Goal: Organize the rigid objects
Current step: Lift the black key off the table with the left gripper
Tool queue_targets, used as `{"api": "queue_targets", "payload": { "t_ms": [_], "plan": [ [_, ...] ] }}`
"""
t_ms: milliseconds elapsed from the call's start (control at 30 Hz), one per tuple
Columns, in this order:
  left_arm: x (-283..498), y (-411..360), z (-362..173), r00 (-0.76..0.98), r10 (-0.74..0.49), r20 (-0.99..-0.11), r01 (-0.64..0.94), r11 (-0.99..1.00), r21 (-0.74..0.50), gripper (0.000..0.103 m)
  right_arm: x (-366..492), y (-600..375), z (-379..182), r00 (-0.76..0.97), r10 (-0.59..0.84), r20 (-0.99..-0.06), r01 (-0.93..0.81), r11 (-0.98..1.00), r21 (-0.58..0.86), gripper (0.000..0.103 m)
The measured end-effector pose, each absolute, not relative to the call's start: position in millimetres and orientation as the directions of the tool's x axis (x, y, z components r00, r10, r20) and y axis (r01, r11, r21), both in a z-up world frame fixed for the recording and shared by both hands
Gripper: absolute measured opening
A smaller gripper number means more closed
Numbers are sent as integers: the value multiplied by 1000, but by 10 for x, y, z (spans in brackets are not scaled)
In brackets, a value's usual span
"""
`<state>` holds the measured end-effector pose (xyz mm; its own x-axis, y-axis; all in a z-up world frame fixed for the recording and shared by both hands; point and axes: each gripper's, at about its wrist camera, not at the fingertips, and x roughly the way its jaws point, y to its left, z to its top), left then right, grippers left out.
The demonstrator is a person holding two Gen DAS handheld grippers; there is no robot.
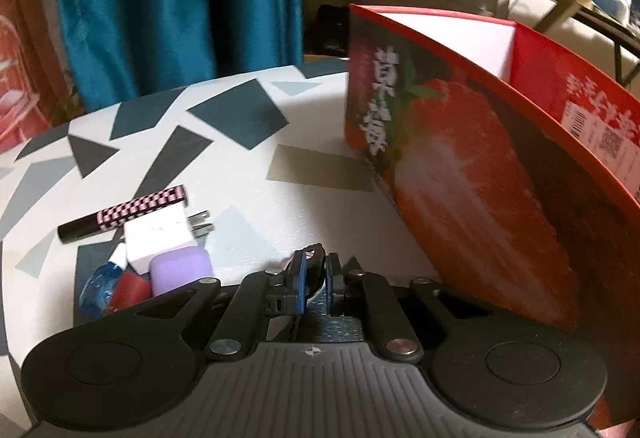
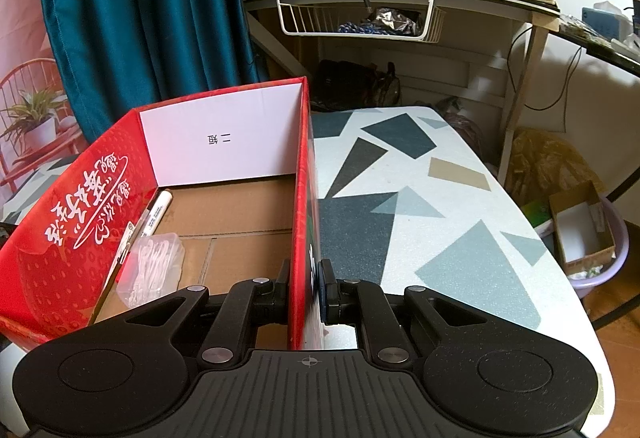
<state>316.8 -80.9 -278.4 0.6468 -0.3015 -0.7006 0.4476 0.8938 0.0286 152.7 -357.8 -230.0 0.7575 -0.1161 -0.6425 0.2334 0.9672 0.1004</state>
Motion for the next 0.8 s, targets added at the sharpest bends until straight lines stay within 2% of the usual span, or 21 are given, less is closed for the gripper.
{"api": "queue_targets", "payload": {
  "t_ms": [267, 800],
  "plan": [
    [3270, -586, -2738, 634, -285, -718, 375, 926, -37, 10, 1528, -3577, -2301, 757, -116, -643, 234, 967, 100, 11],
    [3282, -364, -2736, 617, -249, -746, 330, 943, -42, 15, 1526, -3578, -2300, 757, -117, -643, 234, 967, 100, 11]
  ]
}}
